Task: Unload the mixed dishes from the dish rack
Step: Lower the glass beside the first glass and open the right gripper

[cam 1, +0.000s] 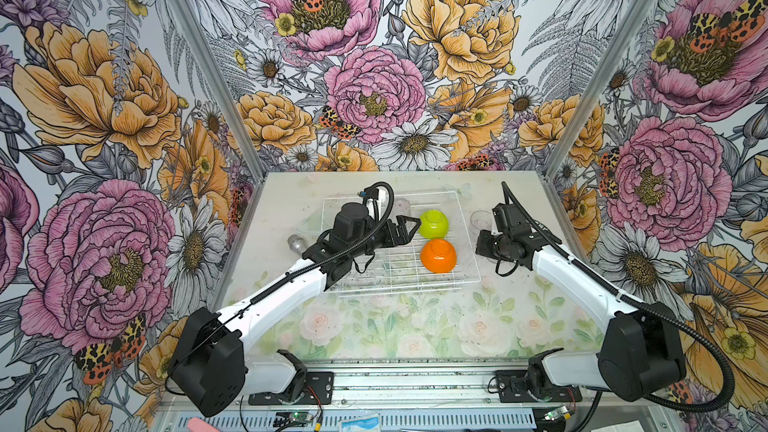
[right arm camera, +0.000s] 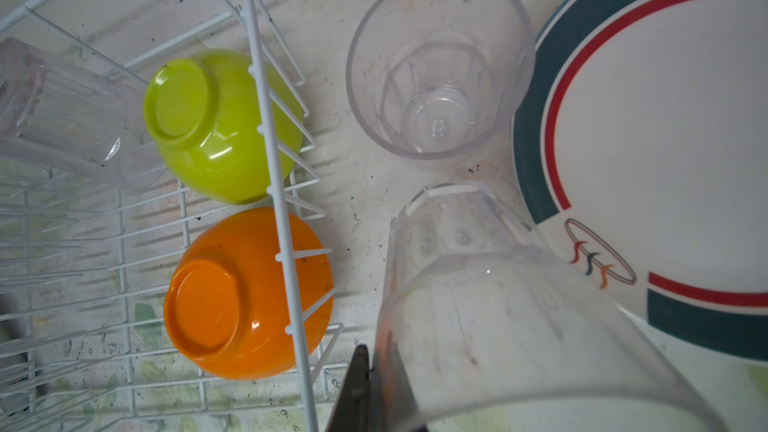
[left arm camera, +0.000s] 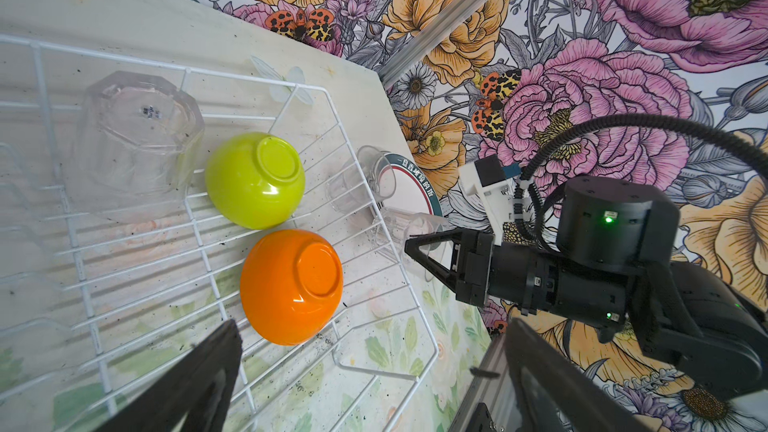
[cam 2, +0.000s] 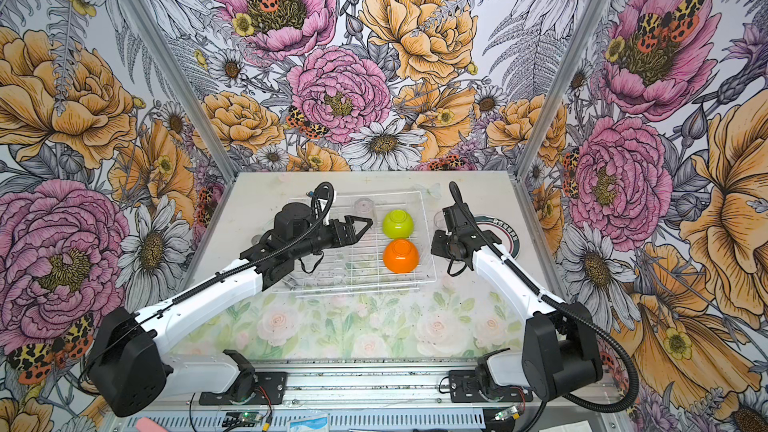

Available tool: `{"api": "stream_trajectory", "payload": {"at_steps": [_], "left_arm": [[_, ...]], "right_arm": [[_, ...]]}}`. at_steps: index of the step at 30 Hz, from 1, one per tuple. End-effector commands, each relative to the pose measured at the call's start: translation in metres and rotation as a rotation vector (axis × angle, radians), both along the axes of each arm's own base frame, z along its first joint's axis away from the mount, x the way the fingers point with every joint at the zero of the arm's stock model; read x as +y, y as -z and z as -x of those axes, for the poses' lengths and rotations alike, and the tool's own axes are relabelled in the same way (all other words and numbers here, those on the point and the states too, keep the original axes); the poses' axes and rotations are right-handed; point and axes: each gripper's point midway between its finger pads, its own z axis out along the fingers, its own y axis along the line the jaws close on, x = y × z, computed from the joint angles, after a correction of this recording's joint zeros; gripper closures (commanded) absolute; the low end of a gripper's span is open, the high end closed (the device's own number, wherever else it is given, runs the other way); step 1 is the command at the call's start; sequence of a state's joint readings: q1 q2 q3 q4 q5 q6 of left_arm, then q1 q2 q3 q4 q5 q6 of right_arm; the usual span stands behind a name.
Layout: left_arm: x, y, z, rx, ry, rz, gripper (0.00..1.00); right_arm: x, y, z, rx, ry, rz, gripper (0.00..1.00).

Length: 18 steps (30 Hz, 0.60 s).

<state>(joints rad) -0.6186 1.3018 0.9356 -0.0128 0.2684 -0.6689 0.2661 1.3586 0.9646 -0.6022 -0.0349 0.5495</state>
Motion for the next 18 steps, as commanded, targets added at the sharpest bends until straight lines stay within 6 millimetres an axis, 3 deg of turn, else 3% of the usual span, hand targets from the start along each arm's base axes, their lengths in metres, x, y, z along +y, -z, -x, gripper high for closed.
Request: {"api": "stream_trajectory", "payload": {"at_steps": [1, 9, 18], "left_arm": [[0.002, -0.004, -0.005, -0.026, -0.009, -0.012, 0.01], [0.002, -0.004, -0.004, -0.027, -0.008, -0.011, 0.01], [-0.002, -0.002, -0.007, -0.016, -0.002, -0.005, 0.01]], "right_arm": [[0.001, -0.004, -0.001, 0.01, -0.033, 0.004, 1.0], [0.001, 0.008, 0.0, 0.061, -0.052, 0.023, 1.0], [-0.001, 0.009, 0.001, 0.112, -0.085, 0.07, 1.0]]}}
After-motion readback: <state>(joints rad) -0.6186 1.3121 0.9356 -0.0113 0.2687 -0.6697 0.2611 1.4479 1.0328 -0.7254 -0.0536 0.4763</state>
